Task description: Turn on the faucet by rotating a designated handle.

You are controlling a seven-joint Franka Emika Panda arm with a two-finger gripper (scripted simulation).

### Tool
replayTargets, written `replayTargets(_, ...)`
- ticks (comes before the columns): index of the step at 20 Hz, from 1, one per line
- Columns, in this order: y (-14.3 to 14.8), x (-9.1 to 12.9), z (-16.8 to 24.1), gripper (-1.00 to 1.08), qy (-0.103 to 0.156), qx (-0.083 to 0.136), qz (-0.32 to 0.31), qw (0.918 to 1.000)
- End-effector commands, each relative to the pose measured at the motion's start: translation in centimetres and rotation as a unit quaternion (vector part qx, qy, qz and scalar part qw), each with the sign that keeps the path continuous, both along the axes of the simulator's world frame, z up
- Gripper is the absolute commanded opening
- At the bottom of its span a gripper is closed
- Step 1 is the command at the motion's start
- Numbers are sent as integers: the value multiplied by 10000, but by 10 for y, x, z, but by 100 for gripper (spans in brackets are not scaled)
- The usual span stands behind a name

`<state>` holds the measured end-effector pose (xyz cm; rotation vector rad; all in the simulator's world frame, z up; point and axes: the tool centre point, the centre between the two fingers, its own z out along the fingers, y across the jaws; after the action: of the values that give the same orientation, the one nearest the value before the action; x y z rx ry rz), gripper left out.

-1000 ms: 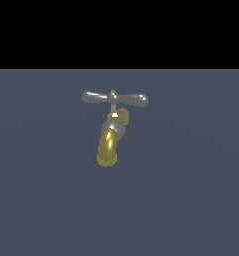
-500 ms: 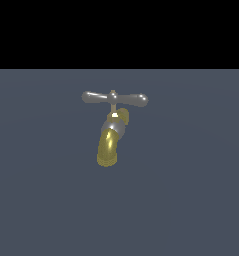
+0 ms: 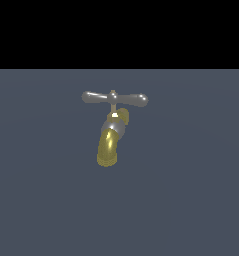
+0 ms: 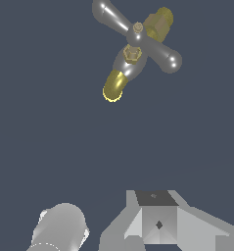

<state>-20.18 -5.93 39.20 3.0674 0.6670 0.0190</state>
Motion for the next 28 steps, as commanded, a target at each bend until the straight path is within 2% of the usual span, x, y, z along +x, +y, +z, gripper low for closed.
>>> replayTargets(1, -5, 9, -14, -100, 3, -7, 316, 9995)
replayTargets(7, -13, 33, -47, -100, 13, -20, 1049, 9945)
replayTargets(14, -17, 62, -85, -100, 25, -34, 1878, 9822)
replayTargets(21, -17, 90, -121, -100, 37, -46, 2657, 9640)
replayTargets(28, -12, 116, -155, -100, 46, -48, 3374, 9413)
